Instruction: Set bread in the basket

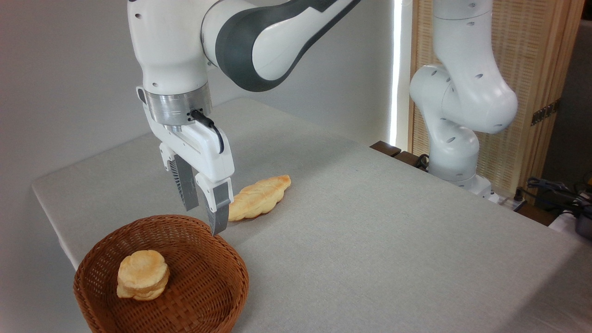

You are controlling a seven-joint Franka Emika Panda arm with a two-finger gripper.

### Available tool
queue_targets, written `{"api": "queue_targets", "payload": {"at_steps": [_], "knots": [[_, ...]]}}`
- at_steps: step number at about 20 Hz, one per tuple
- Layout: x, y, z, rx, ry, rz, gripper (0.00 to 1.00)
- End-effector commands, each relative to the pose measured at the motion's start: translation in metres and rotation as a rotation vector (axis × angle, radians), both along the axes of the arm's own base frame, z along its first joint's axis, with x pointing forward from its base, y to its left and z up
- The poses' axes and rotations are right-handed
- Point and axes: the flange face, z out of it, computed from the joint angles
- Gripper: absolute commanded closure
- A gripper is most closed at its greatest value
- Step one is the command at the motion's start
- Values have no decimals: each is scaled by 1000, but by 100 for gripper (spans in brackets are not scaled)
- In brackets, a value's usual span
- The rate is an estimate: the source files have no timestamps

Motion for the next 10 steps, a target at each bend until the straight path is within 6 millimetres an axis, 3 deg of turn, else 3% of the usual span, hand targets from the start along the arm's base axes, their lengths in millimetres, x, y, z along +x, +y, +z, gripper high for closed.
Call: {"api": "queue_targets", "payload": {"at_steps": [1, 10], "knots": [[-2, 3, 6, -15, 7, 11, 0], [-1, 6, 6, -14, 8, 17, 0]]}}
